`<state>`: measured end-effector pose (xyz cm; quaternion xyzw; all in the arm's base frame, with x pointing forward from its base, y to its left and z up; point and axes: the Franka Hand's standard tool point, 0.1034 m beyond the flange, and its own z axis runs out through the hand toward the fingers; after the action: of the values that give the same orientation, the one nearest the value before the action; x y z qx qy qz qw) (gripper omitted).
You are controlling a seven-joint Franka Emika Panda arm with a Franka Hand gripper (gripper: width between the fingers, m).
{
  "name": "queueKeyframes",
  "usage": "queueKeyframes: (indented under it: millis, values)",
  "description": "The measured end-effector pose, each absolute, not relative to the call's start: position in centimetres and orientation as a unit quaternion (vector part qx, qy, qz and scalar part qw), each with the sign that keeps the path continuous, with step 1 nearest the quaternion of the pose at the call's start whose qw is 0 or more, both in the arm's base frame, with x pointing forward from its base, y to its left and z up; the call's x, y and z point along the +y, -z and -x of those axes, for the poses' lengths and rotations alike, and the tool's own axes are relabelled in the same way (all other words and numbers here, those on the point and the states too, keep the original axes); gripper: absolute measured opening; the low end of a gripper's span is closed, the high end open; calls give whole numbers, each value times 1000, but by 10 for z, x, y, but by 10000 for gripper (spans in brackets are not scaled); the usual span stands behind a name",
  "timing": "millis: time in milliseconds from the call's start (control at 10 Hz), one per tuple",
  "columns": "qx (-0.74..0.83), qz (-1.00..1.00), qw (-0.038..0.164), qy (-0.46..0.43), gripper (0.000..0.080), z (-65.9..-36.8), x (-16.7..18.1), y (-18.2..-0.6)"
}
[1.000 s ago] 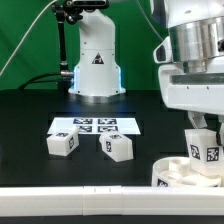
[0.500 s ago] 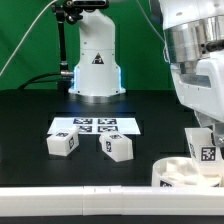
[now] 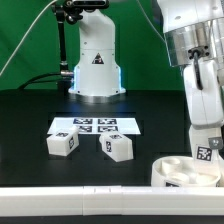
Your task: Assemble stool
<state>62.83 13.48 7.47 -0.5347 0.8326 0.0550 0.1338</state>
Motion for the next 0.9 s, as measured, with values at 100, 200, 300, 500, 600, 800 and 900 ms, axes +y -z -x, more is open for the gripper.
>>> queueKeyframes:
  millis: [100,200,300,500,600,800,900]
  values:
    - [826,546,130,-58,499,-627,136,-75]
    - [816,560,125,-68,600,-626,139,-79]
    - [813,563,132,-66,639,-628,142,-87]
    - [801,579,143,-61,647,-630,144,-103]
    - [772,616,144,-55,647,-629,144,-100]
    - [724,672,147,-44,649,-629,144,-100]
    - [704,693,147,-41,649,-628,144,-99]
